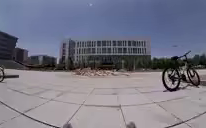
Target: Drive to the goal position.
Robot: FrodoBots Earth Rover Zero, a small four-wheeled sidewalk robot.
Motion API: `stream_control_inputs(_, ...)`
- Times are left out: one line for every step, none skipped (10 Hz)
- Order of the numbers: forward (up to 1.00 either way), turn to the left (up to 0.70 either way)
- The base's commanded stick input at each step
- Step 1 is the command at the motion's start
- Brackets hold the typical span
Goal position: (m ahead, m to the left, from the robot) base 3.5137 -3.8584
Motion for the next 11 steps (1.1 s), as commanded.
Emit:
stream_control_inputs(0.45, 0.03)
stream_control_inputs(0.45, 0.03)
stream_control_inputs(0.45, 0.03)
stream_control_inputs(0.45, 0.03)
stream_control_inputs(0.45, 0.03)
stream_control_inputs(0.45, 0.03)
stream_control_inputs(0.45, 0.03)
stream_control_inputs(0.45, 0.03)
stream_control_inputs(0.45, 0.03)
stream_control_inputs(0.45, 0.03)
stream_control_inputs(0.45, 0.03)
